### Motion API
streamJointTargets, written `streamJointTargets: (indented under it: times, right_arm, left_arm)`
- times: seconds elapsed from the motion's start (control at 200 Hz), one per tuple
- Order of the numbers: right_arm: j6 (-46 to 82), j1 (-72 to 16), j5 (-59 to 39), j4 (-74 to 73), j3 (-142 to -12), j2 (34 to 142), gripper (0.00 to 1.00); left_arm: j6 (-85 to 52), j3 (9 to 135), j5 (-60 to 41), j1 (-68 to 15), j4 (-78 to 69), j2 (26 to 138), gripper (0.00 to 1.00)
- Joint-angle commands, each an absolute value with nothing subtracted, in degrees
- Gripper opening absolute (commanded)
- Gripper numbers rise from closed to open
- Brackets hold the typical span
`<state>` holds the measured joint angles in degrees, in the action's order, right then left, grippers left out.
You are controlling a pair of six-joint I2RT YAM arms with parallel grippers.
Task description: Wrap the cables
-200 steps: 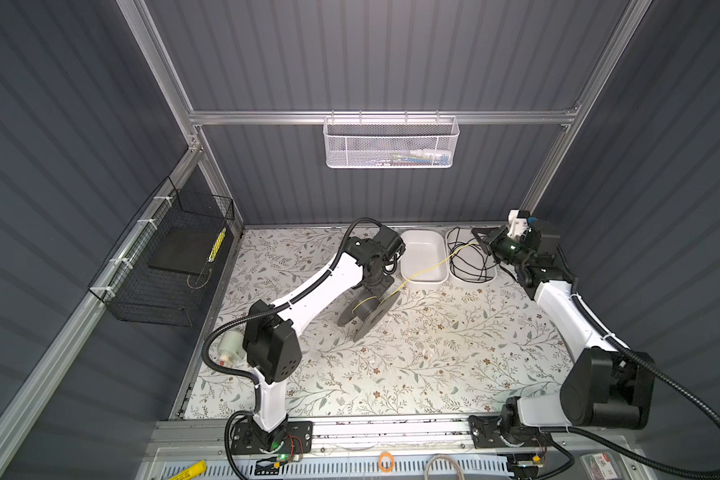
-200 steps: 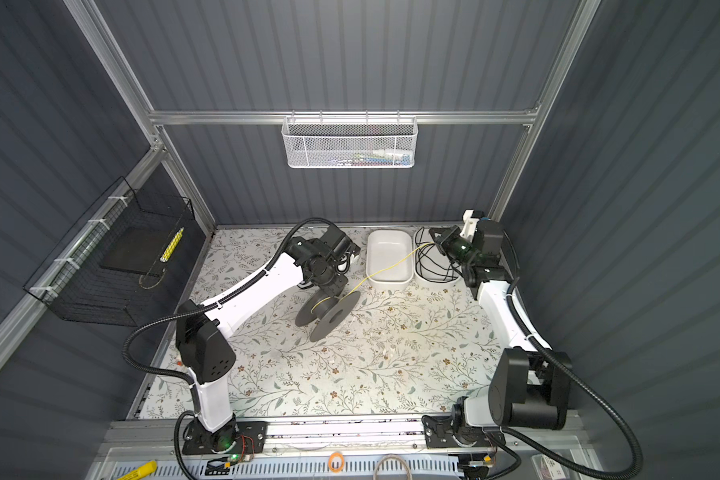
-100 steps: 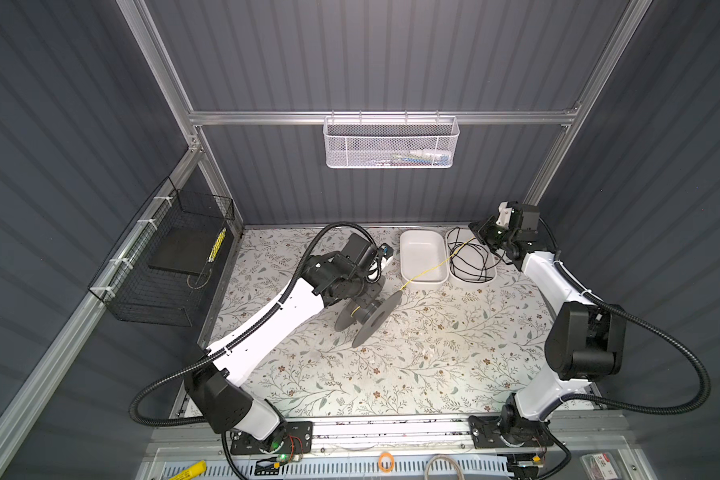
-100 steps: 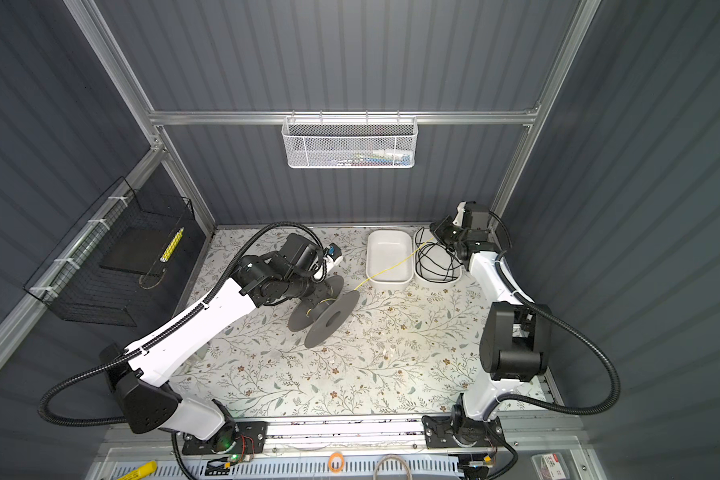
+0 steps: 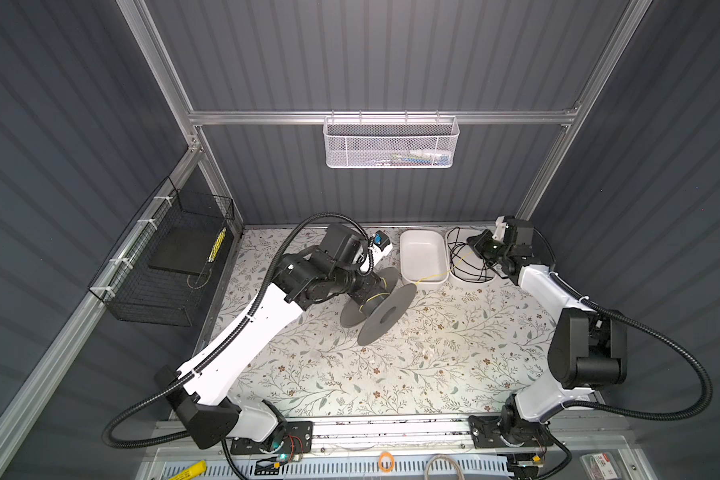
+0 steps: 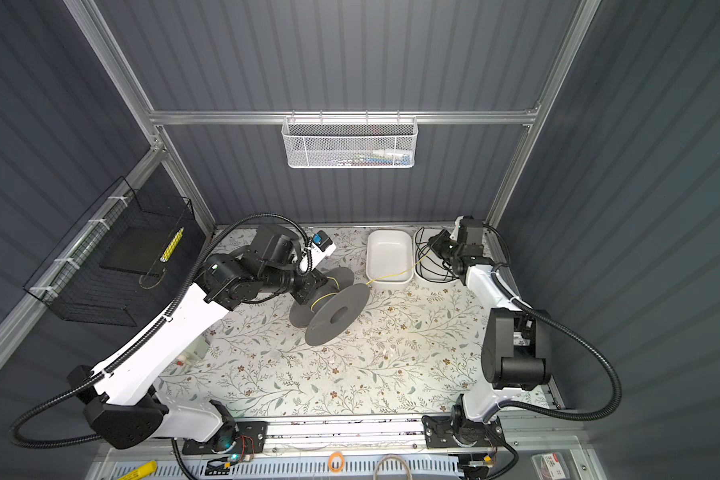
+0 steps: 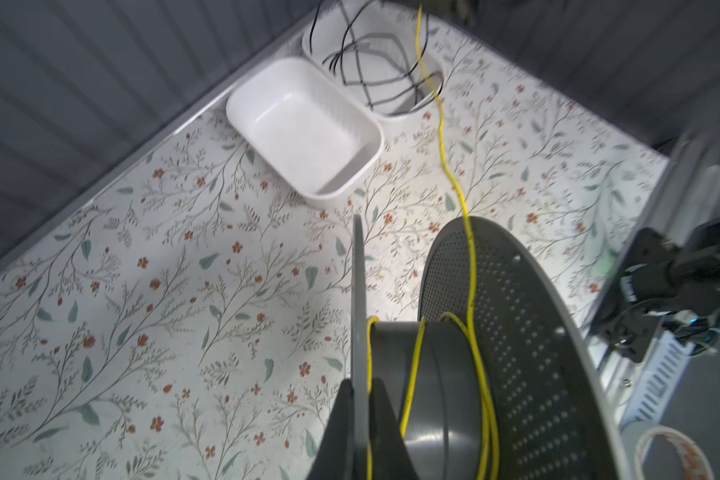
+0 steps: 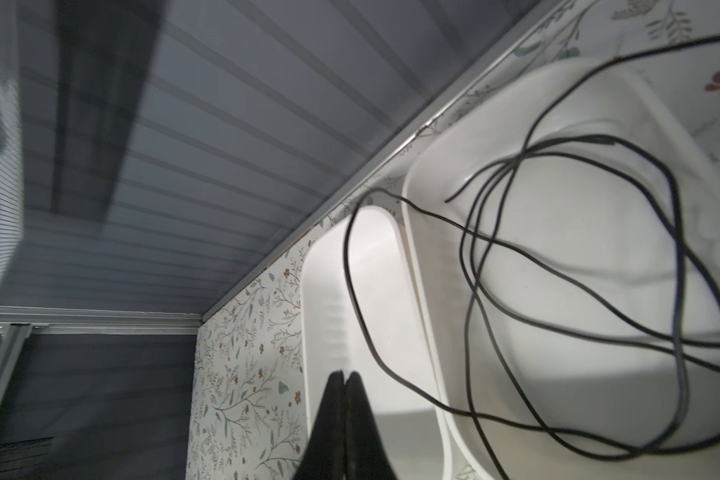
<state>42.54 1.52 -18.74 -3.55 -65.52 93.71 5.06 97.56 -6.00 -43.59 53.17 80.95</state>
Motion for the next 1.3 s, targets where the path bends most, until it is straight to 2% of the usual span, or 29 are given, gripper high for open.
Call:
streamJointTargets:
  times: [0.0,0.19,0.28,0.45,0.67,0.845,0.985,1.125,1.295]
  right_arm:
    - [38.9,0.6,-11.0,-7.6,-61.0,91.6,0.00]
    - [38.8,-5.3,-5.1,-11.8,-49.4,84.4,0.00]
    - [40.5,-8.7,-2.2,-14.3,-43.4,80.8,0.00]
    - [43.2,-18.9,5.2,-17.1,-36.6,75.8,0.00]
    - [46.2,-32.3,13.8,-18.3,-32.6,67.2,0.00]
    - [42.2,-44.6,22.1,-14.1,-34.3,57.6,0.00]
    - [35.7,-52.6,25.5,-11.3,-40.7,54.9,0.00]
    - [31.8,-55.5,21.0,-10.5,-48.5,58.6,0.00]
    - [26.3,-55.4,15.9,-10.6,-58.3,66.0,0.00]
  left_arm:
    - [1.6,102.8,-17.1,-42.5,51.9,79.5,0.00]
    - [-9.3,104.4,-18.5,-37.6,38.0,80.6,0.00]
    - [-15.3,103.8,-15.6,-35.2,30.4,81.5,0.00]
    - [-25.6,97.4,-5.2,-34.4,12.6,82.8,0.00]
    - [-27.7,93.4,8.8,-34.4,4.5,86.9,0.00]
    - [-22.2,91.1,23.8,-35.0,5.1,87.7,0.00]
    - [-15.9,90.4,35.5,-36.4,7.1,89.6,0.00]
    - [-11.2,89.4,40.9,-37.7,7.0,91.3,0.00]
    - [-6.5,86.1,39.4,-40.7,6.3,91.4,0.00]
